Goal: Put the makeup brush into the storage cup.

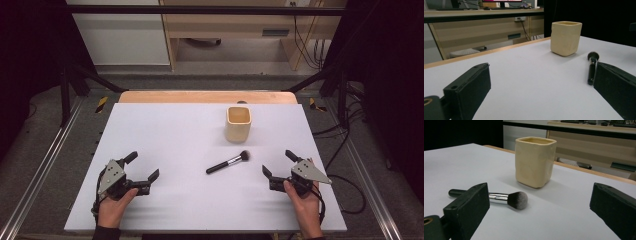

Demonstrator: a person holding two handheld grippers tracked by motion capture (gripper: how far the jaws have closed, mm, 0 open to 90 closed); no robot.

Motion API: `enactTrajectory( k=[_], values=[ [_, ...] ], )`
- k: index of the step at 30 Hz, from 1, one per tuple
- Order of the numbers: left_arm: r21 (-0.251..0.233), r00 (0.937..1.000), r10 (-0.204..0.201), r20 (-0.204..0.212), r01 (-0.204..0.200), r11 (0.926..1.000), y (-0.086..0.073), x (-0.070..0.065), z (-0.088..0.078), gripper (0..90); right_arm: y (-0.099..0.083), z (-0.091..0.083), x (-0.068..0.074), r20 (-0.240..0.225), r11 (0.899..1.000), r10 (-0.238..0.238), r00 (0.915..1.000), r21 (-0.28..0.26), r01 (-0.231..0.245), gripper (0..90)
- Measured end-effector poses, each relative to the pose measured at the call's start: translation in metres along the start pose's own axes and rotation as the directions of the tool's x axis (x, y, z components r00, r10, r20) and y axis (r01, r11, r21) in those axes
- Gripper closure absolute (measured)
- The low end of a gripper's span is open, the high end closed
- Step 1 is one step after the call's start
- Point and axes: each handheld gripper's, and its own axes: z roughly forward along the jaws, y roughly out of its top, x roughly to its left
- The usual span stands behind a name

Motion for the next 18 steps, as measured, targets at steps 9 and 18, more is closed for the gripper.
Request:
enactTrajectory(
  k=[9, 18],
  values=[
    [0.066, 0.9988, 0.023, 0.043, -0.026, 0.9975, 0.007, -0.006, 0.010, 1.1, -0.001, 0.000, 0.001, 0.008, 1.000, -0.009, 0.9999, 0.012, 0.009, 3.0],
    [0.200, 0.9877, 0.080, 0.134, -0.106, 0.9739, 0.030, -0.023, 0.041, 1.5, -0.001, 0.000, 0.001, 0.012, 1.000, -0.025, 0.9996, 0.018, 0.025, 3.0]
  ],
)
